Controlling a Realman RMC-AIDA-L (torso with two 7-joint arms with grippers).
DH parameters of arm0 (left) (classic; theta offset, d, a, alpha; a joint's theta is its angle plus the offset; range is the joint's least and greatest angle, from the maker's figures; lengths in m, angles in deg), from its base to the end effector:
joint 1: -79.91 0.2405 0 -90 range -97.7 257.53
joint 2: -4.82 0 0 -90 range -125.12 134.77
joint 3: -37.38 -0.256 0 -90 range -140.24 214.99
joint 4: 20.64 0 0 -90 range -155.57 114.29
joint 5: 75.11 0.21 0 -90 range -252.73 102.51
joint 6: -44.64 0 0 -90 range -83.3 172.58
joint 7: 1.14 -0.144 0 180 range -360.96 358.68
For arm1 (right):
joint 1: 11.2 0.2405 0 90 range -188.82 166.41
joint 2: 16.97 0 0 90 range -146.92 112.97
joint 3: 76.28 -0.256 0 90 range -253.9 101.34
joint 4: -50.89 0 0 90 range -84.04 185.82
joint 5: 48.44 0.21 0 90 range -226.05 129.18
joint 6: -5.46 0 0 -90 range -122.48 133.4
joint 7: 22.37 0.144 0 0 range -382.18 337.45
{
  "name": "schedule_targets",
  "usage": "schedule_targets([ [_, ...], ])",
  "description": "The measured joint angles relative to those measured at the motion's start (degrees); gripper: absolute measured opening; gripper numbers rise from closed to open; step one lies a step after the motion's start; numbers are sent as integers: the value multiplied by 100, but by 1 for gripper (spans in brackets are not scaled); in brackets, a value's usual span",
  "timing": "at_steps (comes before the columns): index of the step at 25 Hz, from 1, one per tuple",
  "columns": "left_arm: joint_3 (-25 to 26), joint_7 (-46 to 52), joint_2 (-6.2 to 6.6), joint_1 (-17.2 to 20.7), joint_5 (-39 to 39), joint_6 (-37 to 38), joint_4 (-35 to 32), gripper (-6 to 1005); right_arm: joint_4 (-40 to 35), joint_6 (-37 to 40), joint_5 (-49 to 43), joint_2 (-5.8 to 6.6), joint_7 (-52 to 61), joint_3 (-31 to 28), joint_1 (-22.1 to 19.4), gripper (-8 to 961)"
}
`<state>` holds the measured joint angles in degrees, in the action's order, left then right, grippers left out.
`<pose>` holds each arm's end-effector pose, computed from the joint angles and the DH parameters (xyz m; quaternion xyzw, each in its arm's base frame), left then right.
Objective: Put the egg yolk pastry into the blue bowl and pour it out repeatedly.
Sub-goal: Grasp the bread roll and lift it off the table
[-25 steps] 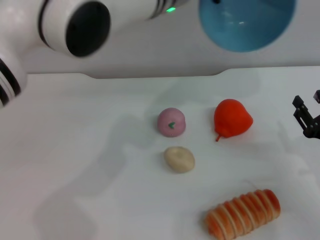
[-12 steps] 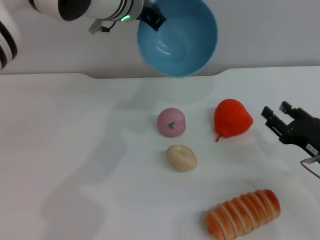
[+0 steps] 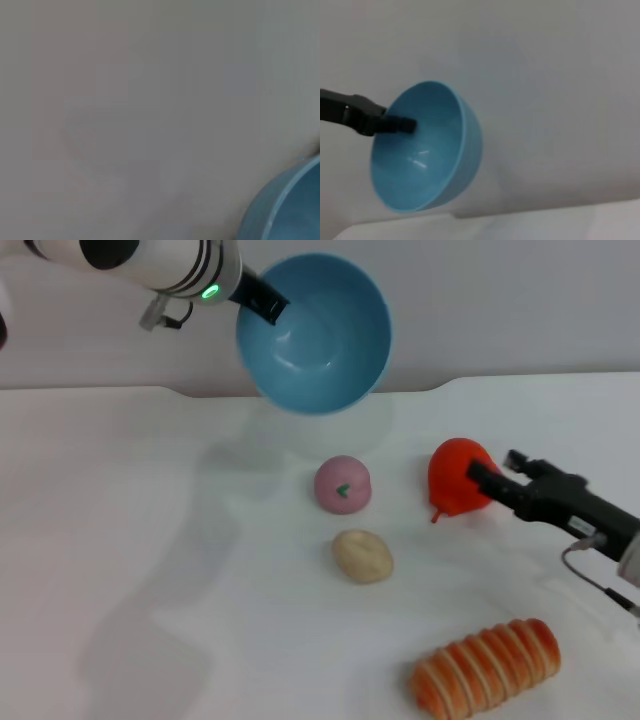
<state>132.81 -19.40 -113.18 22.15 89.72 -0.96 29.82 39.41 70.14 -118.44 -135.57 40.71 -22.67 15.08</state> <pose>-0.0966 0.4872 -0.0174 -0.8760 -0.1999 0.0822 0.4311 0.3197 0.3265 -0.0408 -0.7927 0.3953 0.3339 0.3222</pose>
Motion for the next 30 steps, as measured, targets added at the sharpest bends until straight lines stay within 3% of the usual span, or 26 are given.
schedule_targets([
  [2,43,1,4,7,1,-77,-55,-1,-57,-196,-49,10,570,415,172,740],
  [11,391,6,7,-9,6,-390,-271,-2,-80,-901,-107,-21,1554,1292,771,732],
  [18,652,72,6,47,-3,-664,-286,-2,-163,-948,-154,8,2840,2064,982,726],
  [30,679,179,6,167,1,-616,-293,0,-265,-1178,-309,53,4330,2373,1015,715],
])
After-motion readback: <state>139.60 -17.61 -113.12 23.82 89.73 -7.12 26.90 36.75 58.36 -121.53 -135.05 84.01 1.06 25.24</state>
